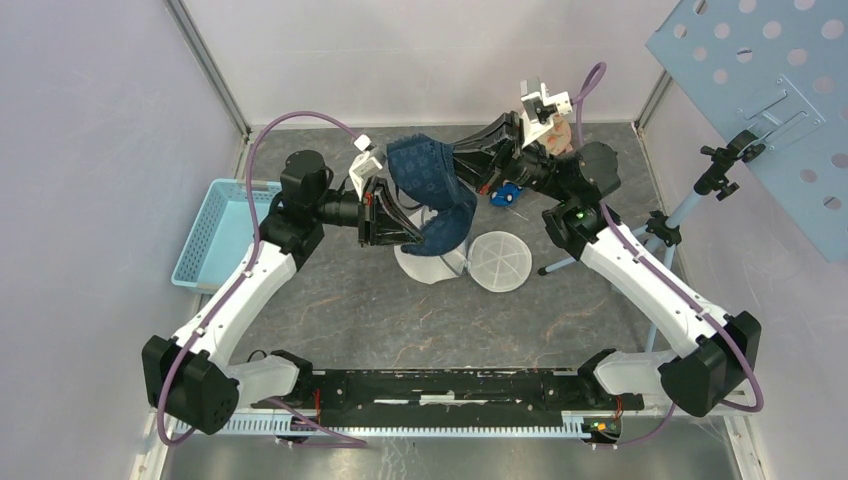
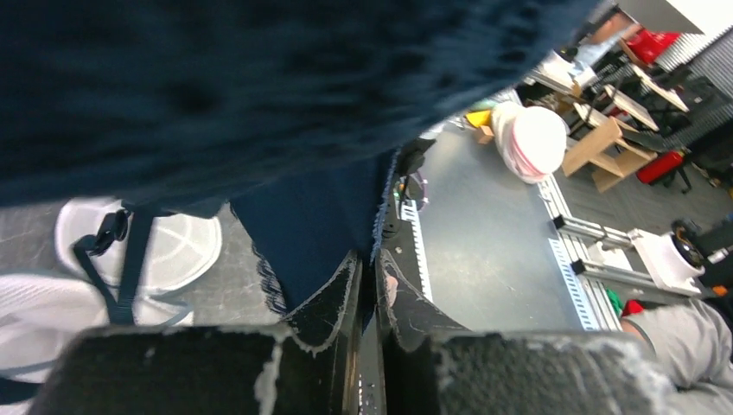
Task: Unzip the laundry bag and remove the bra
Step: Pick up the bra from the laundry bag.
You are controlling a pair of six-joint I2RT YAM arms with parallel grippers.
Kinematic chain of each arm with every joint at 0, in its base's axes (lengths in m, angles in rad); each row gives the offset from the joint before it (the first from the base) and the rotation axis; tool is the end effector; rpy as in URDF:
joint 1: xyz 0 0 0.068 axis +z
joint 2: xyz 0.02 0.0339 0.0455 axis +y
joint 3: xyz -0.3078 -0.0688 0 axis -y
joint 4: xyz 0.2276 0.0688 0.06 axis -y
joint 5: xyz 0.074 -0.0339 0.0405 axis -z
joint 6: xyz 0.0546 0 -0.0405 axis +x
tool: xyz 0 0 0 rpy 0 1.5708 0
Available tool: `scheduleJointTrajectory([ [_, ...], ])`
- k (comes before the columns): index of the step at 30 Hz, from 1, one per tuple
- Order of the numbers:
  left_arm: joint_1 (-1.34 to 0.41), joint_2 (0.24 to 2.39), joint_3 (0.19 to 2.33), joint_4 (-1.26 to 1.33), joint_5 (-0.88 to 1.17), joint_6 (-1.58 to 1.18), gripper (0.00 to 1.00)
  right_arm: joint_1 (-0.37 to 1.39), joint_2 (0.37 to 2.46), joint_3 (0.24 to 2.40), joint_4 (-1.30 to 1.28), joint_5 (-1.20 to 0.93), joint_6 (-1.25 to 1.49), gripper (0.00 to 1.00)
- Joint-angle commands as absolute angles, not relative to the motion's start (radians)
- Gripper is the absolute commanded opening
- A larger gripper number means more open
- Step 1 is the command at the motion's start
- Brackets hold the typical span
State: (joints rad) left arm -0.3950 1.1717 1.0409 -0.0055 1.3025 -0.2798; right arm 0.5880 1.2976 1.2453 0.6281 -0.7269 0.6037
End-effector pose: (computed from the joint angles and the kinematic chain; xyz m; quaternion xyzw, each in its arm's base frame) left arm 0.1842 -0.1338 0.4149 0.4323 0.5754 -0.6041 0.3421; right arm 0.1993 0.1764 0.5204 -0.3089 0.4485 0.6014 0.5846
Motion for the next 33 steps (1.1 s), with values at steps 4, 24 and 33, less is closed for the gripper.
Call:
scheduleJointTrajectory([
  [4, -0.349, 1.172, 1.066, 0.005, 1.112, -0.285, 0.17, 0.592, 1.255, 1.217, 0.625, -0.69, 0.639, 0.0],
  [24, -0.328, 0.933, 0.925, 0.005, 0.93, -0.387, 0.93, 0.595, 1.305, 1.239, 0.46, -0.508, 0.611, 0.0],
  [33, -0.329, 0.974, 1.02, -0.142, 0.816, -0.356, 1.0, 0.622, 1.321, 1.24, 0.426, -0.457, 0.524, 0.0],
])
